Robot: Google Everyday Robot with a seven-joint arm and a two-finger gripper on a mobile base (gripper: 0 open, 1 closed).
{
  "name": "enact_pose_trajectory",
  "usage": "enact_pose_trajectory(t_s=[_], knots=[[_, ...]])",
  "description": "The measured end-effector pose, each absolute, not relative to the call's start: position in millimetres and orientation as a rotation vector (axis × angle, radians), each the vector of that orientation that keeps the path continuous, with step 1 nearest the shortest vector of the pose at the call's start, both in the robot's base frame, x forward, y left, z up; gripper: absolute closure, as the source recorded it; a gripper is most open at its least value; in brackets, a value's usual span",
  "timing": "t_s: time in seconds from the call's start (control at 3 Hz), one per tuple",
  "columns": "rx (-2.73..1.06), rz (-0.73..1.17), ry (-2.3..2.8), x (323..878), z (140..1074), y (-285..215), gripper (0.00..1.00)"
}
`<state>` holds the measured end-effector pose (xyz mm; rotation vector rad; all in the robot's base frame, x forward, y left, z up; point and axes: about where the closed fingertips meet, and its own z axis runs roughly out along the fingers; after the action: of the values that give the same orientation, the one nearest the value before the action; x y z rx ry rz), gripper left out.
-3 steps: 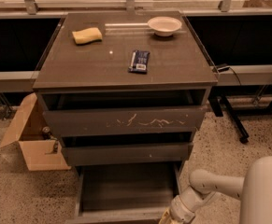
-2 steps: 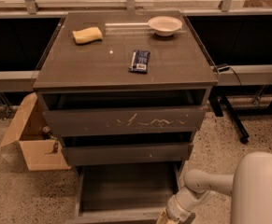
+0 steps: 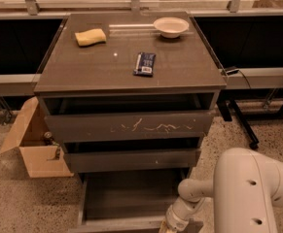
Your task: Close bottom drawer
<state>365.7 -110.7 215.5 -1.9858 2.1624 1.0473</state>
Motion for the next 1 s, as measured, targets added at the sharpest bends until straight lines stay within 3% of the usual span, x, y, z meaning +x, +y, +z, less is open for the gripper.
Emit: enact_pose_trajectory(t_s=[0.33, 1.0], knots=[[-1.979, 0.970, 2.234, 374.0, 198.6, -111.0, 0.81], [-1.974, 0.927, 2.257, 385.1, 184.3, -114.9, 0.35]])
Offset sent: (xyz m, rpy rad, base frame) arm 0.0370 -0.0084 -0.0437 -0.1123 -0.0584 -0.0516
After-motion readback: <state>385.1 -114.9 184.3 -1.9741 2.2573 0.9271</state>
